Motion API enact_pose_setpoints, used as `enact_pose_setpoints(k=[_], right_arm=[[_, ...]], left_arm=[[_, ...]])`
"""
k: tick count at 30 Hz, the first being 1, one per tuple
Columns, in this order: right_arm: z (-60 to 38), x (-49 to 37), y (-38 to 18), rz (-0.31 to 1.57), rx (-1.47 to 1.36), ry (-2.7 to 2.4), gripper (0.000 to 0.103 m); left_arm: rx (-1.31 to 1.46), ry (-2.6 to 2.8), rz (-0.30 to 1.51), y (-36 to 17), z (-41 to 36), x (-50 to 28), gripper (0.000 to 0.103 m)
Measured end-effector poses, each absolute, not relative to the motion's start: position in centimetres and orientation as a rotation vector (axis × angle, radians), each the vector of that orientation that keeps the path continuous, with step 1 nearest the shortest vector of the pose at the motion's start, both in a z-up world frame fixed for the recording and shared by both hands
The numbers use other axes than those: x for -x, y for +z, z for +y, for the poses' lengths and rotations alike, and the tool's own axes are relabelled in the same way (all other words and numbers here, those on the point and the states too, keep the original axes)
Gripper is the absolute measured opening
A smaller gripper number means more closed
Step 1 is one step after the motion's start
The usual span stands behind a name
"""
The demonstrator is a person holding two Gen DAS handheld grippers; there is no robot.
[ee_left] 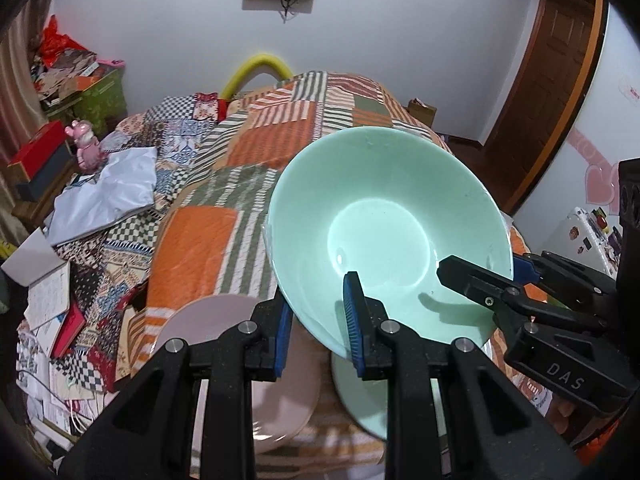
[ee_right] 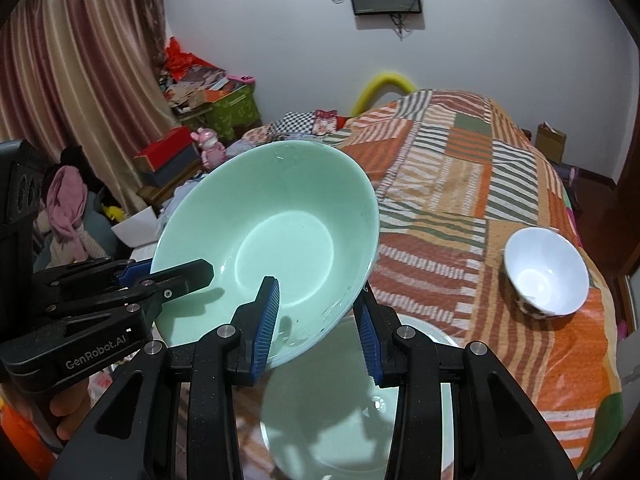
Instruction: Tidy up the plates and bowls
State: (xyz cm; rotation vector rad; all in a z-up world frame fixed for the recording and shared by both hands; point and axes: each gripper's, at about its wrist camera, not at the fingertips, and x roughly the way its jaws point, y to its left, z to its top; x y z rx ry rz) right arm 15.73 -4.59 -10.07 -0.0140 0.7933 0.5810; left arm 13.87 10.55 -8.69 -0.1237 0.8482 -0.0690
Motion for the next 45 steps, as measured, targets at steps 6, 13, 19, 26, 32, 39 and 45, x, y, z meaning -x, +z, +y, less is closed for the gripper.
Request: enact_pose_setpoints(k=[6, 13, 19, 26, 32, 39, 45], right_arm=[[-2.4, -14.7, -10.5, 0.801, 0.032, 0.622, 0.035], [0.0, -14.1, -11.5, 0.825, 0.047, 0.67, 0.035], [1.5, -13.8, -12.7, 0.861, 0.057, 0.697, 0.035], [2.7, -13.5, -14.4, 0.914, 0.073, 0.711, 0.035], [3.6, -13.5, -16.0, 0.971, 0.079, 0.72, 0.035], [4.4, -13.6, -17.4, 1.023, 0.093, 0.737, 0.035], [4.9, -13.6, -18.1, 1.047, 0.103, 0.746, 0.035]], left_arm=[[0.144, -0.033, 0.843, -8.9, 12.9, -11.4, 0.024], [0.173, 0.012, 0.857, -9.8, 15.2, -9.6, 0.024], [0.203, 0.039, 0.887, -11.2, 17.0, -8.9, 0.024], [0.23, 0.054, 0.93, -13.4, 18.6, -8.5, 0.024], [0.253, 0.062, 0.972, -15.4, 19.4, -8.5, 0.024], [0.265, 0.077, 1.003, -16.9, 20.2, -8.3, 0.024], [0.276, 0.091, 1.026, -17.8, 20.8, -8.2, 0.024]])
